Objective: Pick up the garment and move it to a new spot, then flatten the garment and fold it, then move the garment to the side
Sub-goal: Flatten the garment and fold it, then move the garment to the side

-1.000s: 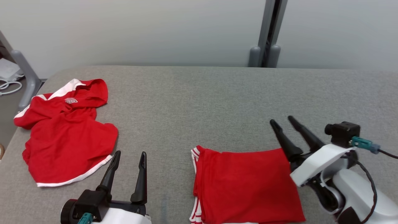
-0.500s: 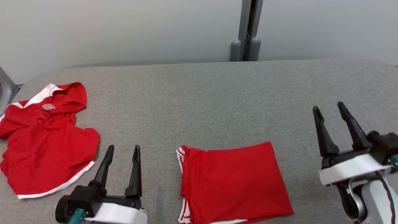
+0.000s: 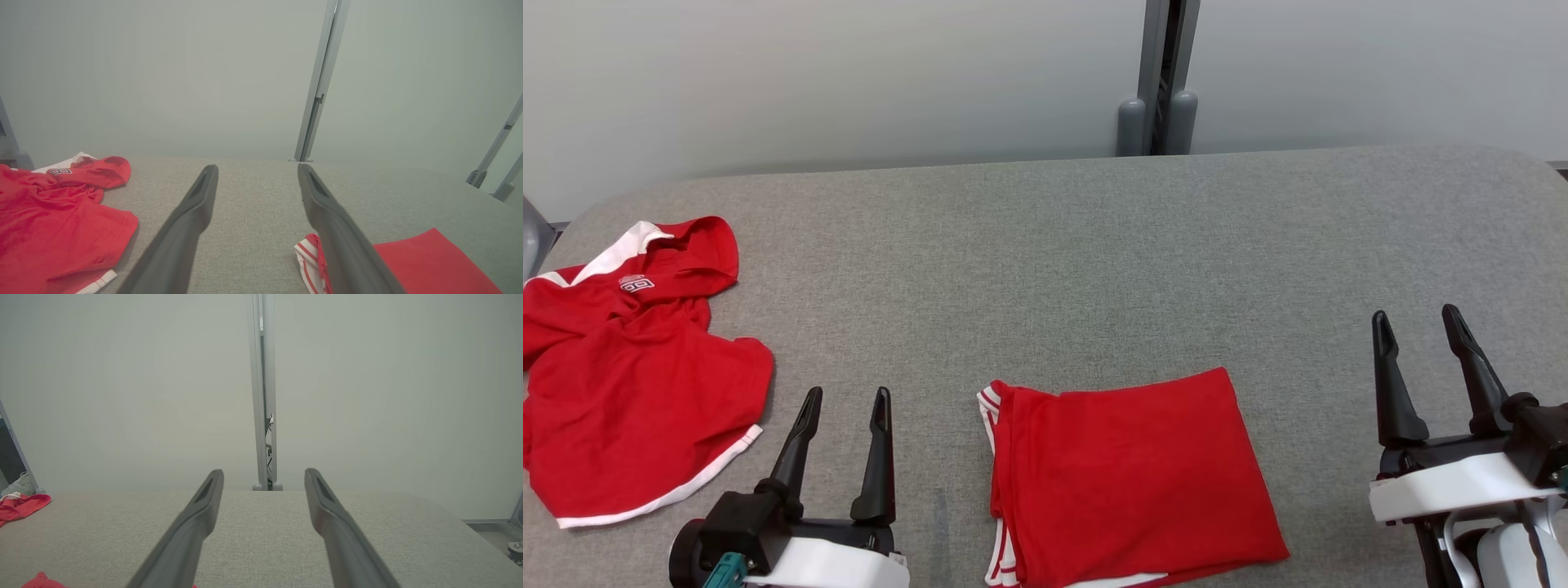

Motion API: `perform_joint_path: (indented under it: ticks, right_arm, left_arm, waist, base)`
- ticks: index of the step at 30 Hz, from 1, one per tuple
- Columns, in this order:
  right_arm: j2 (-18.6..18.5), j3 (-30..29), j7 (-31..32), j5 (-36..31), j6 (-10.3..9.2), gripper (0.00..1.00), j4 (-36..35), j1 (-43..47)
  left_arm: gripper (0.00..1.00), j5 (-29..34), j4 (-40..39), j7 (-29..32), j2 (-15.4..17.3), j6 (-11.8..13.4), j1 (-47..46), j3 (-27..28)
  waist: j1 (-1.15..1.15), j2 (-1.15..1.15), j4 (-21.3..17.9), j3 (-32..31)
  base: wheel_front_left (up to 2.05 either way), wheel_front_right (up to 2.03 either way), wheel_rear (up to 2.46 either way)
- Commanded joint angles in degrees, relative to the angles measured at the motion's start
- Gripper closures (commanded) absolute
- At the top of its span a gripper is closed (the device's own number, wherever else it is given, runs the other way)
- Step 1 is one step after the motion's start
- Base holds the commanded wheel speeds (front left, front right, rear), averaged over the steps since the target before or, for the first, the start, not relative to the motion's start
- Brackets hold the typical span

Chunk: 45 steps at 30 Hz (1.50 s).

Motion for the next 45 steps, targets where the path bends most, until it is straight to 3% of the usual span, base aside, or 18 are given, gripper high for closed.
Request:
perform_joint_path:
  ticks: [1, 45]
  right_arm:
    - [0.06, -0.03, -0.10, -0.62, 0.00, 0.00, -0.24, 0.62]
    - [0.06, 1.62, -0.10, 0.14, 0.00, 0.00, 3.73, 0.78]
  left_arm:
    - [0.00, -0.24, -0.20, -0.23, 0.21, -0.10, -0.10, 0.02]
    - [0.00, -0.88, 0.76, -0.23, 0.21, 0.07, 0.75, -0.67]
  waist:
    - [0.00, 0.00, -0.05, 0.03]
    - [0.00, 0.00, 0.39, -2.03]
  base:
    - [0.00, 0.00, 0.00]
    - [0.00, 0.00, 0.00]
